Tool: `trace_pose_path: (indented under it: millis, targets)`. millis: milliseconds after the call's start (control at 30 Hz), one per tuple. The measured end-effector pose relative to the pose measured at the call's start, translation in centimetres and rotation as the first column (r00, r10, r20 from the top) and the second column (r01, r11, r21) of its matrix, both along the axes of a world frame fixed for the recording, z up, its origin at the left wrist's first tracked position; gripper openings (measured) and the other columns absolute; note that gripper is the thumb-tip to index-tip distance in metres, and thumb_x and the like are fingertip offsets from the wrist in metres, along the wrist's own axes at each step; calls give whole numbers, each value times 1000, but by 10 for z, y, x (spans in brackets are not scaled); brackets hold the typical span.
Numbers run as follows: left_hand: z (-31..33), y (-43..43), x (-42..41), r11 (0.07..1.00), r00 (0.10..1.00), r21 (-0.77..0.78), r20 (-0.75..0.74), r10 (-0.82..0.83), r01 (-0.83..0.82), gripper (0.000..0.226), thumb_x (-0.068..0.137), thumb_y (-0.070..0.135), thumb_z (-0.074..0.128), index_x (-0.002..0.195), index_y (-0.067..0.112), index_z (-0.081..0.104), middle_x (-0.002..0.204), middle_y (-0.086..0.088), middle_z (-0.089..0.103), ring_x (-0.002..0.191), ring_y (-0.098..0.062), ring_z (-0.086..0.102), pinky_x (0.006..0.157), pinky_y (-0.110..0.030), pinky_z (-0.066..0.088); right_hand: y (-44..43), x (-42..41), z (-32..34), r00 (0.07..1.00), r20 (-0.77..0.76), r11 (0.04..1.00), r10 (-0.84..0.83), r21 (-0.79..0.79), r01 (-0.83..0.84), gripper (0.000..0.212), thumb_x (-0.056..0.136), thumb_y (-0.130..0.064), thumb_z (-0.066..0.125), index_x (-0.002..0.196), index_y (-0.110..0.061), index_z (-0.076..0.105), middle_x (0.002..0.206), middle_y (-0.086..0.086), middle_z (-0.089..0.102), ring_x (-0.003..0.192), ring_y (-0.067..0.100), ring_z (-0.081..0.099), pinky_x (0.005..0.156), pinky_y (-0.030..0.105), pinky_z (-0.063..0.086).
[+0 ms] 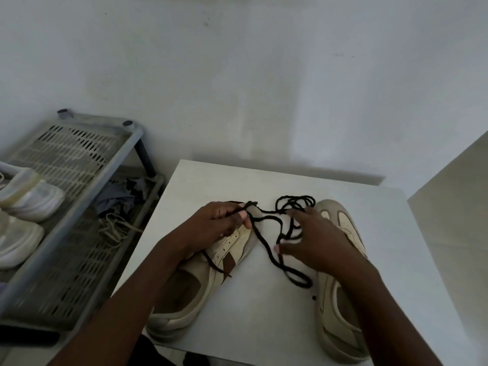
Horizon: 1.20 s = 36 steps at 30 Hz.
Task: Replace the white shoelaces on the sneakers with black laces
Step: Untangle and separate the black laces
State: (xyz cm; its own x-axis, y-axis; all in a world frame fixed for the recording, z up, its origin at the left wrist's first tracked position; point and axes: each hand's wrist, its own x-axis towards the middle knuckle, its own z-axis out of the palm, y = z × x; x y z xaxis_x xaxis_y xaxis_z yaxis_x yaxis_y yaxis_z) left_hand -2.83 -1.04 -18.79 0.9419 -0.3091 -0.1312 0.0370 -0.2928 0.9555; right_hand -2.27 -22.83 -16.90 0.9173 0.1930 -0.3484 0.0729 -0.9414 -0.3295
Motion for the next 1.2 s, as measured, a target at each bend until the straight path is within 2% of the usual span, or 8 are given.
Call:
trace_pose_path:
  millis: [133, 200, 300, 533, 800, 900, 967, 1200]
  targets:
    - [-1, -7, -1, 987, 986, -126, -113, -119, 105, 23, 94, 14, 47, 93, 2, 66, 55, -1, 39, 46, -6, 34, 45, -14, 28, 18, -7, -2, 960, 274, 918, 54, 364, -156, 63, 82, -36, 73, 138, -34, 45, 140, -13, 45, 130, 4, 38, 106, 26, 35]
    - [0, -12, -2, 983, 983, -156, -135, -123, 101, 21, 86, 18, 48, 84, 5, 64, 55, -2, 42, 45, -7, 35, 43, -14, 29, 25, -9, -10, 979, 193, 795, 69, 582, -171, 45, 84, -22, 73, 124, -35, 56, 112, -22, 61, 106, -11, 54, 91, 11, 42]
    - [-1, -14, -1, 986, 983, -103, -118, -139, 127, 26, 99, 14, 46, 83, 0, 61, 49, 7, 46, 42, -5, 32, 43, -14, 27, 20, -5, -19, 998, 59, 657, 3, 752, -46, 26, 88, -12, 67, 98, -35, 66, 79, -9, 71, 64, 5, 64, 62, 22, 54]
    - [-10, -14, 4, 999, 999, 43, 10, -32, 32, 41, 99, 19, 49, 62, 6, 61, 46, 8, 43, 46, -7, 34, 50, -16, 31, 0, 8, -30, 951, 175, 694, -254, 718, 54, 17, 91, -17, 63, 76, -23, 69, 60, -17, 62, 48, 1, 47, 50, 10, 35]
    - [-25, 16, 12, 934, 911, 238, 379, 164, -267, 35, 86, 44, 52, 58, 22, 54, 49, 8, 45, 49, -6, 42, 52, -14, 28, -25, 17, -29, 909, 240, 862, -341, 466, 200, 28, 85, -23, 59, 57, -18, 57, 52, -7, 54, 51, 7, 48, 55, 24, 39]
    - [-26, 8, 12, 937, 928, 253, 343, 146, -241, 28, 91, 26, 63, 63, 28, 61, 52, 12, 53, 50, -4, 47, 52, -12, 32, -17, 11, -26, 917, 374, 982, -138, 170, 79, 20, 85, -38, 57, 96, -26, 70, 106, -6, 66, 105, 15, 58, 94, 36, 43]
    - [-26, -7, 9, 943, 943, 298, 329, 42, -146, 23, 89, 21, 66, 70, 32, 64, 54, 16, 56, 50, -3, 49, 51, -11, 33, -2, 6, -27, 929, 367, 960, 44, 243, -141, 47, 85, -45, 60, 128, -28, 58, 137, -7, 50, 129, 12, 40, 112, 39, 29]
    - [-32, -19, 7, 965, 961, 243, 275, 25, -95, 29, 89, 38, 62, 64, 26, 69, 54, 3, 60, 49, -6, 51, 53, -17, 38, 25, -2, -45, 984, 177, 744, 7, 657, -124, 31, 90, -7, 65, 118, -19, 67, 54, -32, 58, 45, 0, 56, 52, 8, 42]
